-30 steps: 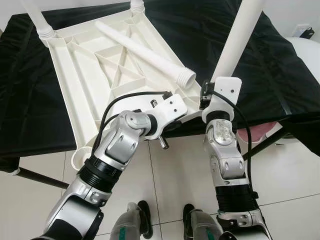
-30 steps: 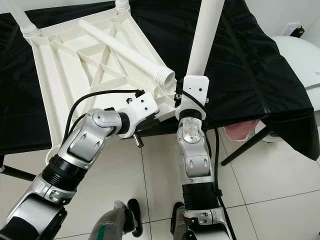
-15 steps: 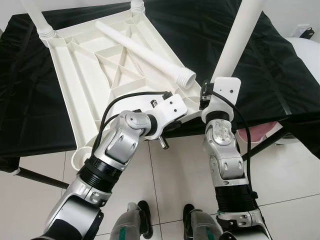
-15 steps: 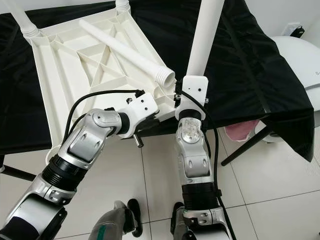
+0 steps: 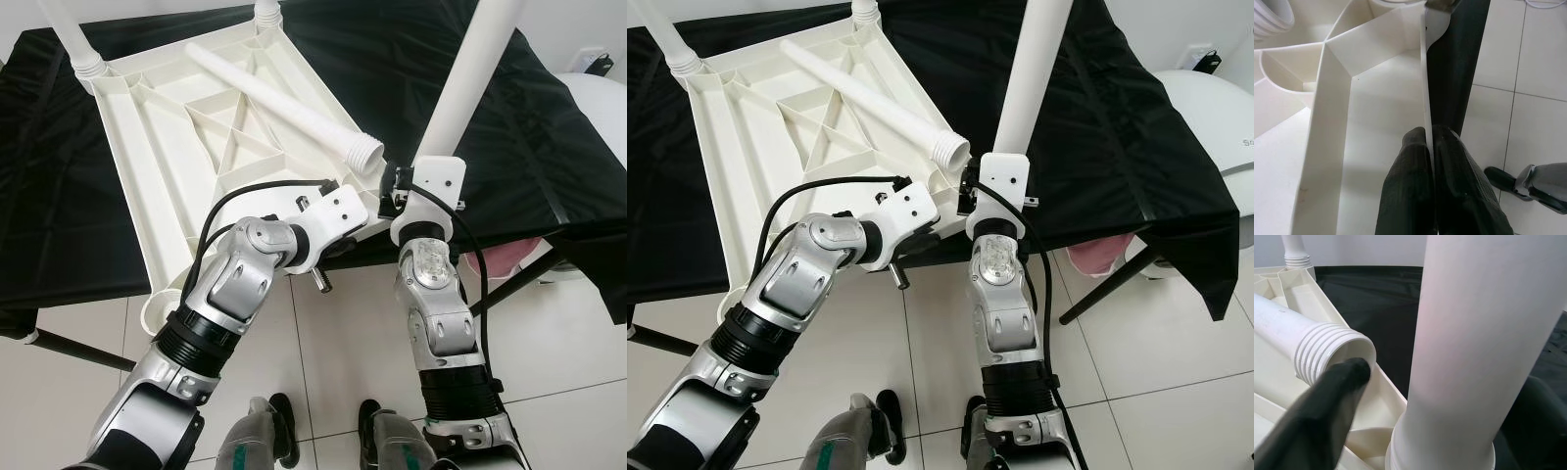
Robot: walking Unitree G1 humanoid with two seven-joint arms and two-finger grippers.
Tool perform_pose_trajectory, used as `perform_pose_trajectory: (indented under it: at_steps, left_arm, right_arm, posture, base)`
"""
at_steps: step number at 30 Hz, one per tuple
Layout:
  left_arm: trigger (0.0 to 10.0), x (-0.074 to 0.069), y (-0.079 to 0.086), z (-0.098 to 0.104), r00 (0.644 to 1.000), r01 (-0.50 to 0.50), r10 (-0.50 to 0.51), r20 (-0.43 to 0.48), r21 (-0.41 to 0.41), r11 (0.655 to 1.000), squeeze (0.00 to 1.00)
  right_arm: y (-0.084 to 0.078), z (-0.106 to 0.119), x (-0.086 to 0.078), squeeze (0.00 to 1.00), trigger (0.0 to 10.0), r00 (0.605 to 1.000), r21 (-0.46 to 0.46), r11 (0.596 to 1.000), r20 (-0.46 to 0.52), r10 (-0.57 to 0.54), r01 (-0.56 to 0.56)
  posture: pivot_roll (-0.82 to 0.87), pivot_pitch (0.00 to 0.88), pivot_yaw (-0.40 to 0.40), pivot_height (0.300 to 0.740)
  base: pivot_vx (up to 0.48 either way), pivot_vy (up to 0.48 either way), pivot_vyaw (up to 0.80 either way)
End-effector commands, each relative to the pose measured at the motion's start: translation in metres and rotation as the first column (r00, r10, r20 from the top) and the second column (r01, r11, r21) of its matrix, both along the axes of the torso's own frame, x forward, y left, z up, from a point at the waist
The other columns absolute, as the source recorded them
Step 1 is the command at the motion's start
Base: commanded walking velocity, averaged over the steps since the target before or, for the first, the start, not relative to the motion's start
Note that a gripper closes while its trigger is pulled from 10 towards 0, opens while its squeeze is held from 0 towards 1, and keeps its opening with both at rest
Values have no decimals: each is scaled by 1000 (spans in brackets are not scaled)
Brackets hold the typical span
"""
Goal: Building children table
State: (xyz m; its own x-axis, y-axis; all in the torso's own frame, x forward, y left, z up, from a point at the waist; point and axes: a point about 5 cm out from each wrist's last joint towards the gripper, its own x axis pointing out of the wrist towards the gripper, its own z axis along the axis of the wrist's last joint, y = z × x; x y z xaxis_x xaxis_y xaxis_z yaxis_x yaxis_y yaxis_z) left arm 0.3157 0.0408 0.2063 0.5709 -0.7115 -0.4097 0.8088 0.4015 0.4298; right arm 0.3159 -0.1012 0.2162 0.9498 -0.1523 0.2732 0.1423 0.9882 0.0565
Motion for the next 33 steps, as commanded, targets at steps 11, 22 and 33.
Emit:
perform_pose_trajectory:
  at_steps: [11, 22, 33]
  left_arm:
    - [10000, 0, -3, 15, 993, -46, 50, 111, -34, 998, 0]
    - [10000, 1, -4, 15, 992, -46, 50, 113, -36, 998, 0]
    - [10000, 2, -3, 16, 992, -52, 56, 112, -38, 998, 0]
  right_arm:
    - [0, 0, -1, 0, 10000, 988, 35, 987, 22, 155, -156]
    - [-33, 10, 9, 0, 10000, 954, 9, 955, 55, 295, -296]
    - [-35, 8, 7, 0, 10000, 941, 30, 942, 55, 334, -336]
  posture:
    - [-127, 198, 46, 740]
    - [-136, 193, 42, 740]
    - [-135, 198, 48, 740]
  base:
    - [0, 0, 0]
    - [0, 0, 0]
    - [0, 0, 0]
